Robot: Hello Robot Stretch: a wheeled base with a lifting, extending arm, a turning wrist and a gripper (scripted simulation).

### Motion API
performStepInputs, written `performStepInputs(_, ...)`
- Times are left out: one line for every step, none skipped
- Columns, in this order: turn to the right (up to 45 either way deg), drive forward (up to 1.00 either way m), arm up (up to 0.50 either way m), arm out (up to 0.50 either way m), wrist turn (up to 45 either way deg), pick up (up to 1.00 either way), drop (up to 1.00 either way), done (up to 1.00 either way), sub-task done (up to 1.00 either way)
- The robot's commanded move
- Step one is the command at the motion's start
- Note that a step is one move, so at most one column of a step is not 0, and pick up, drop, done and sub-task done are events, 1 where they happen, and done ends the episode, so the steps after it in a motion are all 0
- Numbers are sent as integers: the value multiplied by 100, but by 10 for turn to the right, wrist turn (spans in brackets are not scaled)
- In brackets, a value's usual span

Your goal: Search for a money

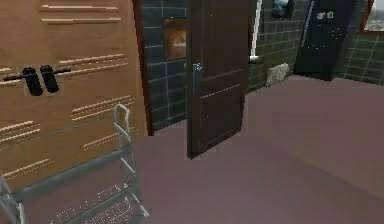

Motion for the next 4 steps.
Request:
performStepInputs(0, 15, 0, 0, 0, 0, 0, 0, 0)
performStepInputs(450, 0, 0, 0, 0, 0, 0, 0, 0)
performStepInputs(0, 100, 0, 0, 0, 0, 0, 0, 0)
performStepInputs(90, 0, 0, 0, 0, 0, 0, 0, 0)
